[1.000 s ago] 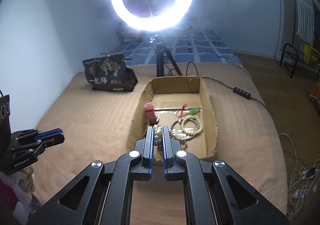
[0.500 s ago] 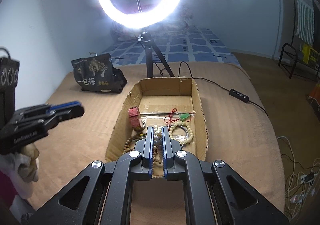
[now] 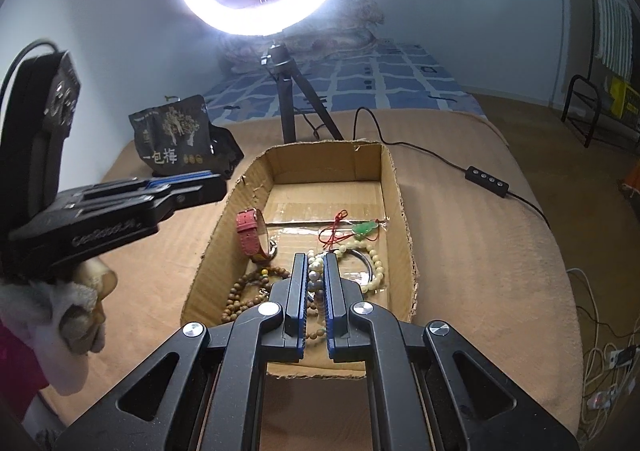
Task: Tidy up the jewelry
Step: 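Carry the pearl earring with the left tool into the box while the right tool carries the pearl necklace there, then open both tools to release the earring and pearl necklace into the box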
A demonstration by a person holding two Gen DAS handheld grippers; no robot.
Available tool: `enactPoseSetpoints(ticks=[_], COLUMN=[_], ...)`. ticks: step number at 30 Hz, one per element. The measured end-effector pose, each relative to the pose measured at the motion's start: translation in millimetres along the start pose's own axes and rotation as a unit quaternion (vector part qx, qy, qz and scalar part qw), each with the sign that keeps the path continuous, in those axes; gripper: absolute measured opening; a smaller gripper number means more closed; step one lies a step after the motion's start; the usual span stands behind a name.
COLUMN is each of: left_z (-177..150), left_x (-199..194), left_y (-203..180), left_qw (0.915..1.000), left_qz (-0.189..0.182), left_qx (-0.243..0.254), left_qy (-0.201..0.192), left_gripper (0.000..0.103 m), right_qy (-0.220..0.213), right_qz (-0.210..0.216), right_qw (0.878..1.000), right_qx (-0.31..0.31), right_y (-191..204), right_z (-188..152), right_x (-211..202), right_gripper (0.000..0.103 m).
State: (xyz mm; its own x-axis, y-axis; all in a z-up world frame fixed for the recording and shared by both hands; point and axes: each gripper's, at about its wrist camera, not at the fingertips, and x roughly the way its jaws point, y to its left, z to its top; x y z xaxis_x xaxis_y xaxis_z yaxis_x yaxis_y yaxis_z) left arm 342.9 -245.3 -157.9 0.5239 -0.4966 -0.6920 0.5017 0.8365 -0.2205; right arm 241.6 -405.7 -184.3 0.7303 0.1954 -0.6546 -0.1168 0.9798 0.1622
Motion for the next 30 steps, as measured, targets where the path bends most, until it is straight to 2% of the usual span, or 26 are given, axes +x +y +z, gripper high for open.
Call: enactPoseSetpoints(ticks=[19,20,21,22,23,24,25,27,29,30], left_z=[7,7,7,7,7,7,7,8,8,8], left_x=[6,5,5,3,2,0,0,-1,-4,-5], left_y=[-4,-5,-5,-6,-7,-7,-8,-8,-9,-9], left_qw=[0.9998,0.9997,0.9997,0.9996,0.9995,0.9993,0.9992,0.999,0.999,0.9988], left_qz=[0.021,0.024,0.026,0.029,0.031,0.034,0.037,0.041,0.04,0.043], left_qx=[-0.002,-0.001,0.001,0.002,0.005,0.008,0.01,0.012,0.011,0.012], left_qy=[0.003,0.003,0.002,-0.002,-0.007,-0.009,-0.01,-0.01,-0.017,-0.021], left_gripper=[0.01,0.02,0.027,0.039,0.044,0.044,0.045,0.054,0.072,0.074], right_qy=[0.003,0.003,0.004,0.004,0.002,-0.003,-0.007,-0.006,-0.004,-0.004], right_qz=[-0.004,-0.005,-0.006,-0.007,-0.008,-0.01,-0.013,-0.016,-0.023,-0.028], right_qw=[1.0,1.0,1.0,1.0,1.0,1.0,1.0,1.0,1.0,1.0], right_qx=[0.0,0.0,0.0,0.0,0.001,0.003,0.004,0.003,0.0,-0.001], right_y=[-1,-2,-1,-1,-1,-1,-1,0,2,2], right_z=[2,2,2,2,2,1,0,-1,-2,-3], right_x=[10,10,10,10,9,7,6,6,7,7], right_gripper=[0.007,0.009,0.02,0.037,0.044,0.052,0.053,0.056,0.064,0.07])
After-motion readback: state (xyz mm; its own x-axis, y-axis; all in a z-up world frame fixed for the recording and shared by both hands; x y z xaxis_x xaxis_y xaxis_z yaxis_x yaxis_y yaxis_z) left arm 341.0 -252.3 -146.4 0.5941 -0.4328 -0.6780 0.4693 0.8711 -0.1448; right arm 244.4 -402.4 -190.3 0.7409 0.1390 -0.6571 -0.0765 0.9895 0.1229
